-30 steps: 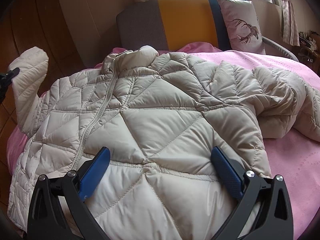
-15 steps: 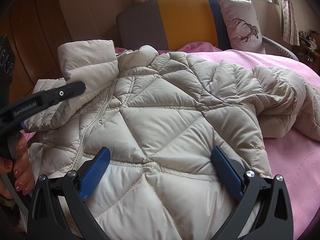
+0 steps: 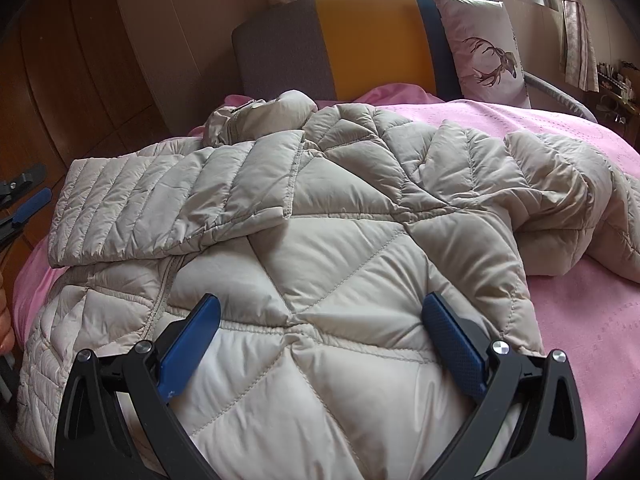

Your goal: Fold large clothes

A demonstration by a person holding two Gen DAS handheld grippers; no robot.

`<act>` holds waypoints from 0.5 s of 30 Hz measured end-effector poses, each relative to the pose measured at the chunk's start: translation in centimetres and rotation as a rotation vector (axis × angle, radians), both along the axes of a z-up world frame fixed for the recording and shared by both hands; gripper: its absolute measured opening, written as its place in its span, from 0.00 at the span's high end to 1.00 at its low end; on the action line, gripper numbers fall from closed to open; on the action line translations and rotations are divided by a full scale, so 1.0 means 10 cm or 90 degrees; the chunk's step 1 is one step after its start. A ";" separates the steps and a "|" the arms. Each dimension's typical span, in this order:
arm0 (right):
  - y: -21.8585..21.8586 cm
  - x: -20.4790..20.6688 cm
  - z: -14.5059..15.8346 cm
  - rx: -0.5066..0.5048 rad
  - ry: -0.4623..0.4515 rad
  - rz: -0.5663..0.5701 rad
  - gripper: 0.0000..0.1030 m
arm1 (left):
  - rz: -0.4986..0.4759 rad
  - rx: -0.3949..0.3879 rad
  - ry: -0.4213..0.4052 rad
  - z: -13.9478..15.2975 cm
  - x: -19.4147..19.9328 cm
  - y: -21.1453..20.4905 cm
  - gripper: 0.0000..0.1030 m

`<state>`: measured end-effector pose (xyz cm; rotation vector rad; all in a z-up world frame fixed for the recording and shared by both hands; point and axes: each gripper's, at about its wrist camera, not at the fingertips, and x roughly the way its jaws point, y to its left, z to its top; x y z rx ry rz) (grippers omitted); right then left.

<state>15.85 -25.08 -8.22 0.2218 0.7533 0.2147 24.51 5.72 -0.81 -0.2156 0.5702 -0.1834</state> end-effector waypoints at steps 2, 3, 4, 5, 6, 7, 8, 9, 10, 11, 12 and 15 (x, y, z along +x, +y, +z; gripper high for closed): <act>0.00 0.00 0.00 0.000 0.000 0.000 0.02 | 0.041 0.013 0.030 -0.06 0.15 0.22 0.72; 0.00 0.00 0.00 0.000 0.000 0.000 0.02 | 0.050 0.019 0.047 -0.11 0.26 0.30 0.73; 0.00 0.00 0.00 0.000 0.000 0.000 0.02 | 0.052 0.025 0.060 -0.15 0.34 0.34 0.77; 0.00 0.00 0.00 0.000 0.000 0.000 0.02 | 0.059 0.035 0.079 -0.21 0.47 0.41 0.84; 0.00 0.00 0.00 -0.001 0.001 0.000 0.02 | 0.065 0.046 0.096 -0.29 0.60 0.43 0.84; 0.00 -0.01 0.00 -0.001 0.001 0.000 0.02 | 0.056 0.052 0.121 -0.37 0.71 0.45 0.84; 0.00 -0.01 0.00 -0.001 0.001 0.000 0.02 | 0.042 0.060 0.147 -0.49 0.85 0.45 0.84; 0.00 -0.01 0.00 -0.002 0.001 0.000 0.02 | 0.039 0.071 0.155 -0.57 0.94 0.45 0.84; 0.00 -0.01 0.00 -0.003 0.002 0.000 0.02 | 0.035 0.081 0.163 -0.64 0.98 0.43 0.84; 0.00 -0.01 0.00 -0.003 0.003 0.000 0.02 | 0.029 0.083 0.180 -0.75 1.07 0.44 0.84; 0.00 -0.01 -0.01 -0.003 0.004 0.001 0.02 | 0.030 0.073 0.185 -0.81 1.08 0.45 0.84; -0.01 -0.01 -0.02 -0.003 0.006 0.001 0.02 | 0.042 0.036 0.188 -0.90 1.13 0.53 0.84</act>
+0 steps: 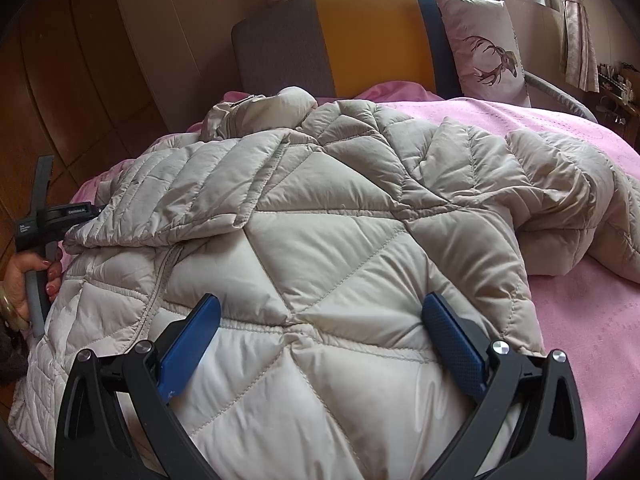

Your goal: Fold large clothes

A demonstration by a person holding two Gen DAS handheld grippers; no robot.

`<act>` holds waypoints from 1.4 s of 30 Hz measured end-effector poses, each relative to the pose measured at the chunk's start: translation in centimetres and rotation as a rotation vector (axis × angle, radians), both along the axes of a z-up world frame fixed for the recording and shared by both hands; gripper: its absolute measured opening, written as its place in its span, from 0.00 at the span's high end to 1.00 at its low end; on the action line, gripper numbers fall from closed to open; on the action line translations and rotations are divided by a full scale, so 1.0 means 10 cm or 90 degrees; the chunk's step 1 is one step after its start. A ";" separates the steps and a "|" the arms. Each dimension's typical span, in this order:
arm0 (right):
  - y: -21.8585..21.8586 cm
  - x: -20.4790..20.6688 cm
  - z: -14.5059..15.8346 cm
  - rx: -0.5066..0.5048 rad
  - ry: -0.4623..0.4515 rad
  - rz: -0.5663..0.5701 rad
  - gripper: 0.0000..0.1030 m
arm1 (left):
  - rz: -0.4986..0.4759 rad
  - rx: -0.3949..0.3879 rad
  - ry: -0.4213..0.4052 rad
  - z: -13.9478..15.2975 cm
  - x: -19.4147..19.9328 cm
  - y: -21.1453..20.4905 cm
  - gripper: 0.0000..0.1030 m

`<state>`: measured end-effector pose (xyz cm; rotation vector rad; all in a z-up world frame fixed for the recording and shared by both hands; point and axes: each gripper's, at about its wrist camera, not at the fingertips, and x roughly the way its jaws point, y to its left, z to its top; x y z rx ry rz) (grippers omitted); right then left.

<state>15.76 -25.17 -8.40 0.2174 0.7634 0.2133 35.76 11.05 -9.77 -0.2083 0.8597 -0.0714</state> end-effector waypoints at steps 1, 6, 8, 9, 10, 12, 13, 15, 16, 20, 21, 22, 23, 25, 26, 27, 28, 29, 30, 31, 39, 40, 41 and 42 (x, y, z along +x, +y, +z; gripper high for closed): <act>0.00 -0.01 0.00 0.000 0.000 0.000 0.02 | -0.001 -0.008 -0.005 0.01 -0.02 0.01 0.84; 0.00 -0.01 0.01 -0.002 0.000 0.000 0.02 | 0.038 -0.054 -0.015 0.24 -0.35 0.14 0.66; 0.00 -0.01 0.01 -0.002 -0.002 0.000 0.02 | 0.067 -0.045 -0.061 0.37 -0.63 0.10 0.29; 0.00 -0.01 0.02 -0.002 -0.003 -0.001 0.02 | 0.073 -0.034 -0.081 0.42 -0.74 0.08 0.25; 0.00 -0.02 0.02 -0.005 -0.005 -0.002 0.02 | 0.073 -0.021 -0.097 0.45 -0.85 0.04 0.24; 0.02 -0.04 0.05 -0.016 -0.008 -0.010 0.02 | 0.068 0.002 -0.109 0.46 -1.00 -0.05 0.24; 0.03 -0.06 0.07 -0.024 -0.008 -0.015 0.02 | 0.059 0.006 -0.108 0.43 -1.03 -0.08 0.24; 0.08 -0.04 0.15 -0.032 -0.001 -0.004 0.02 | 0.058 0.018 -0.095 0.37 -1.02 -0.10 0.24; 0.09 -0.02 0.21 -0.020 0.003 0.003 0.02 | 0.064 0.020 -0.089 0.34 -1.00 -0.09 0.24; 0.04 0.23 0.45 0.105 0.001 -0.006 0.03 | 0.088 -0.001 -0.069 0.27 -0.87 -0.01 0.24; 0.05 0.36 0.45 0.125 0.017 -0.007 0.06 | 0.091 -0.003 -0.066 0.28 -0.83 -0.01 0.24; 0.09 0.48 0.44 0.139 0.037 -0.005 0.11 | 0.093 0.000 -0.064 0.28 -0.80 -0.02 0.24; 0.14 0.59 0.41 0.142 0.050 -0.004 0.25 | 0.094 0.011 -0.059 0.27 -0.77 -0.05 0.24; 0.29 0.75 0.34 0.130 0.075 0.019 0.66 | 0.093 0.036 -0.042 0.23 -0.67 -0.08 0.24; 0.38 0.80 0.31 0.118 0.094 0.039 0.90 | 0.095 0.045 -0.034 0.20 -0.64 -0.09 0.24; 0.43 0.78 0.34 0.091 0.083 0.039 0.93 | 0.096 0.046 -0.030 0.18 -0.63 -0.08 0.24; 0.45 0.72 0.40 0.058 0.051 0.024 0.95 | 0.099 0.041 -0.029 0.17 -0.62 -0.06 0.24; 0.44 0.67 0.46 0.036 0.027 0.003 0.96 | 0.101 0.034 -0.030 0.15 -0.62 -0.04 0.24; 0.41 0.63 0.46 0.036 0.019 -0.015 0.96 | 0.101 0.027 -0.027 0.13 -0.62 -0.03 0.22; 0.38 0.64 0.40 0.038 0.028 -0.027 0.96 | 0.099 0.023 -0.023 0.10 -0.60 -0.02 0.21; 0.21 0.69 0.02 0.136 0.069 -0.015 0.81 | 0.091 0.026 -0.001 -0.10 -0.54 -0.05 0.16; 0.15 0.64 0.05 0.158 0.047 -0.026 0.73 | 0.097 0.025 -0.002 -0.09 -0.55 -0.04 0.11; 0.07 0.57 0.11 0.187 0.023 -0.031 0.47 | 0.105 0.018 -0.009 -0.07 -0.60 -0.01 0.09; -0.02 0.47 0.18 0.207 -0.007 -0.046 0.30 | 0.106 0.008 -0.016 -0.06 -0.66 0.00 0.09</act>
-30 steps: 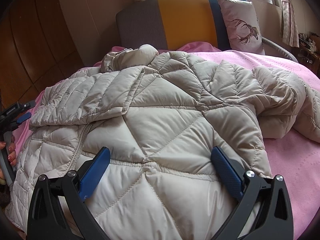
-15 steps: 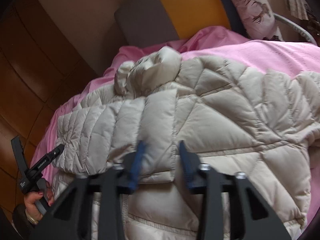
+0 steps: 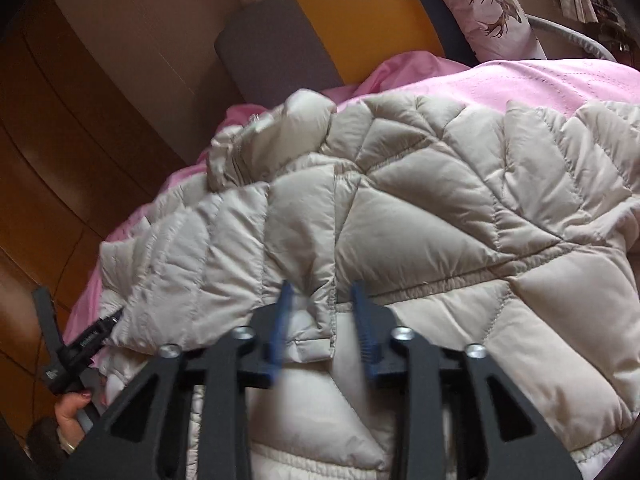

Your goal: Fold large clothes

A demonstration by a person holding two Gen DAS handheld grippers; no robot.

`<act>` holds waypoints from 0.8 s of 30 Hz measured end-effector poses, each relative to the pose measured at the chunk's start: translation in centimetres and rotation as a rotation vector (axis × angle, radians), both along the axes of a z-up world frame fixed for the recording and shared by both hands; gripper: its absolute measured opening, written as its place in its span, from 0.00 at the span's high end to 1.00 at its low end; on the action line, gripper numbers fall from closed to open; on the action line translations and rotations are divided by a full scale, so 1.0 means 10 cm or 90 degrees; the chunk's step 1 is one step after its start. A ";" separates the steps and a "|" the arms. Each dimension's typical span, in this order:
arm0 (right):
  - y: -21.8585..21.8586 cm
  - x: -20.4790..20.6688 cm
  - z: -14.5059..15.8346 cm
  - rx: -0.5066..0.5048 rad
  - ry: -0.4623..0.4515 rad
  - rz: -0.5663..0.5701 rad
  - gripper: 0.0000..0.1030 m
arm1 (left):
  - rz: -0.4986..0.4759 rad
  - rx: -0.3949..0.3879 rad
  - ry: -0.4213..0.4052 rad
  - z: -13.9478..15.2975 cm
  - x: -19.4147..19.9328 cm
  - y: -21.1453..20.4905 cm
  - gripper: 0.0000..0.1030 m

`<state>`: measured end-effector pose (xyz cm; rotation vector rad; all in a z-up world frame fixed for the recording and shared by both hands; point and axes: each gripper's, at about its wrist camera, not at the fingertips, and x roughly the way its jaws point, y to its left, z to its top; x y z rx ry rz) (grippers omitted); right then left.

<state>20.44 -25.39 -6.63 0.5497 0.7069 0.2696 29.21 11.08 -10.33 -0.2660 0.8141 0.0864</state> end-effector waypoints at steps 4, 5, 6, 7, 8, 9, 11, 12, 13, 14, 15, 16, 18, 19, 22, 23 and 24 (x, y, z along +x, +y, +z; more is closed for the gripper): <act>-0.48 -0.38 0.20 0.022 -0.022 -0.064 0.27 | 0.012 -0.037 -0.030 0.12 -0.24 0.08 0.09; -0.66 -0.47 0.21 0.028 -0.016 -0.085 0.27 | 0.012 -0.040 -0.037 0.15 -0.31 0.07 0.09; -0.84 -0.56 0.20 0.037 -0.009 -0.108 0.27 | 0.007 -0.041 -0.044 0.18 -0.37 0.05 0.09; -1.02 -0.63 0.17 0.046 0.000 -0.131 0.27 | -0.001 -0.038 -0.053 0.21 -0.45 0.00 0.09; -1.21 -0.70 0.13 0.055 0.014 -0.161 0.27 | -0.012 -0.032 -0.058 0.22 -0.51 -0.05 0.09; -1.40 -0.76 0.08 0.063 0.026 -0.196 0.27 | -0.024 -0.021 -0.061 0.23 -0.55 -0.10 0.09; -1.78 -0.87 -0.05 0.079 0.056 -0.266 0.27 | -0.052 0.010 -0.064 0.22 -0.61 -0.22 0.08; -1.97 -0.93 -0.11 0.091 0.072 -0.304 0.28 | -0.065 0.024 -0.060 0.19 -0.63 -0.27 0.06; -2.20 -1.00 -0.19 0.111 0.085 -0.343 0.28 | -0.071 0.032 -0.056 0.17 -0.63 -0.29 0.05; -2.38 -1.04 -0.22 0.129 0.098 -0.381 0.28 | -0.075 0.038 -0.051 0.13 -0.63 -0.30 0.05; -2.53 -1.10 -0.26 0.142 0.108 -0.420 0.32 | -0.075 0.038 -0.049 0.11 -0.65 -0.31 0.05; -2.68 -1.17 -0.29 0.152 0.106 -0.448 0.34 | -0.075 0.032 -0.049 0.09 -0.65 -0.29 0.04; -2.91 -1.24 -0.28 0.157 0.091 -0.480 0.35 | -0.074 0.013 -0.041 0.06 -0.63 -0.25 0.04; -3.00 -1.26 -0.27 0.150 0.089 -0.494 0.35 | -0.074 0.008 -0.038 0.05 -0.61 -0.22 0.04; -3.21 -1.25 -0.27 0.144 0.083 -0.521 0.35 | -0.074 0.008 -0.032 0.03 -0.60 -0.23 0.04; -3.27 -1.24 -0.28 0.150 0.079 -0.529 0.35 | -0.074 0.012 -0.029 0.02 -0.60 -0.24 0.04; -3.33 -1.24 -0.28 0.155 0.076 -0.535 0.39 | -0.074 0.014 -0.029 0.02 -0.60 -0.25 0.04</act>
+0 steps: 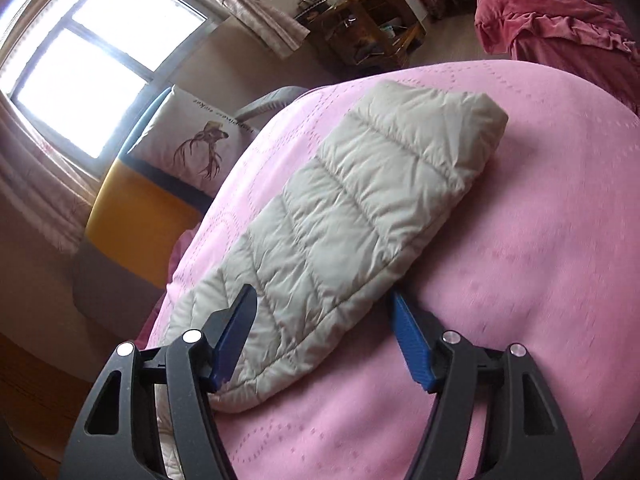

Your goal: Fold large clothes

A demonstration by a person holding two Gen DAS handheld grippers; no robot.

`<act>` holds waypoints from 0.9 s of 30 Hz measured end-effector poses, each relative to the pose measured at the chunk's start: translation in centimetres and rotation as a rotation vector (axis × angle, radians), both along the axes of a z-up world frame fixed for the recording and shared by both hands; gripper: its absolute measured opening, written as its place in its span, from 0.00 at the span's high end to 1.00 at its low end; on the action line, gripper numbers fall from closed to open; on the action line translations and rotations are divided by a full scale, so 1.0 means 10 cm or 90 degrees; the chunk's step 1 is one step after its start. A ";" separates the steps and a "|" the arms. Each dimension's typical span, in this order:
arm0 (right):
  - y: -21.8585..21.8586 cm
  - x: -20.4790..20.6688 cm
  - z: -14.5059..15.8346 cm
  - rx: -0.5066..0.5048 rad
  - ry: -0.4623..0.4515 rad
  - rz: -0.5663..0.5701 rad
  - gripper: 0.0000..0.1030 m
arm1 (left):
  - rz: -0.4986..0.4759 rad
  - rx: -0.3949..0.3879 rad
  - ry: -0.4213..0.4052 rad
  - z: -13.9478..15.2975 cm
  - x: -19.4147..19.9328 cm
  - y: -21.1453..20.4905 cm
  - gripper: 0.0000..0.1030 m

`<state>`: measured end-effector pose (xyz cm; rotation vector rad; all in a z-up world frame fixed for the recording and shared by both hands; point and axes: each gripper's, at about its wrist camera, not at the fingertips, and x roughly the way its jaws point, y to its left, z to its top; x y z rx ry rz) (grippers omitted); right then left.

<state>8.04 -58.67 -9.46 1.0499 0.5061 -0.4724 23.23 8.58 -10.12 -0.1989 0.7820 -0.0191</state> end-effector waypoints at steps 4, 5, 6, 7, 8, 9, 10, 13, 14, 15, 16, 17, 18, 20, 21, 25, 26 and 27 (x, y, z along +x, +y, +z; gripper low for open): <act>-0.14 0.10 -0.05 0.006 0.015 0.000 0.73 | 0.000 0.002 0.004 -0.03 0.01 0.00 0.04; -0.21 0.16 -0.04 0.003 0.017 0.011 0.89 | 0.000 0.002 0.004 -0.03 0.01 0.00 0.04; -0.25 0.17 -0.01 -0.014 0.032 0.016 0.92 | 0.000 0.002 0.005 -0.03 0.01 0.00 0.04; -0.27 0.19 0.05 -0.041 0.053 0.011 0.93 | 0.001 0.001 0.004 -0.03 0.01 0.00 0.04; -0.31 0.18 0.08 -0.057 0.063 -0.004 0.95 | 0.001 0.001 0.004 -0.03 0.01 0.00 0.04; -0.38 0.16 0.09 -0.058 0.066 -0.023 0.95 | 0.001 0.001 0.003 -0.03 0.01 0.00 0.04; -0.45 0.14 0.07 -0.050 0.068 -0.036 0.95 | 0.000 0.000 0.003 -0.03 0.01 0.00 0.04; -0.50 0.19 -0.03 -0.038 0.101 -0.040 0.96 | -0.004 -0.003 0.004 -0.04 0.02 0.01 0.04; -0.47 0.20 -0.02 -0.046 0.102 -0.037 0.96 | -0.005 -0.003 0.006 -0.05 0.03 0.01 0.04; -0.42 0.21 0.02 -0.061 0.103 -0.033 0.96 | -0.005 -0.003 0.006 -0.05 0.04 0.02 0.04; -0.37 0.23 0.08 -0.082 0.102 -0.028 0.96 | -0.005 -0.004 0.006 -0.06 0.04 0.02 0.04; -0.29 0.25 0.15 -0.101 0.097 -0.024 0.96 | -0.005 -0.005 0.006 -0.06 0.04 0.02 0.04; -0.22 0.26 0.24 -0.115 0.088 -0.019 0.96 | -0.006 -0.005 0.007 -0.06 0.04 0.02 0.04; -0.04 0.30 0.43 -0.144 0.062 0.001 0.96 | -0.007 -0.009 0.006 -0.06 0.04 0.03 0.04; 0.05 0.35 0.53 -0.163 0.053 0.016 0.96 | -0.007 -0.010 0.005 -0.07 0.04 0.03 0.04; 0.62 0.52 0.90 -0.248 0.018 0.102 0.96 | -0.009 -0.013 0.004 -0.07 0.04 0.04 0.04; 0.78 0.58 0.98 -0.272 0.013 0.125 0.96 | -0.009 -0.014 0.004 -0.07 0.04 0.05 0.04; 0.96 0.63 1.05 -0.297 0.008 0.151 0.96 | -0.009 -0.015 0.003 -0.07 0.04 0.05 0.04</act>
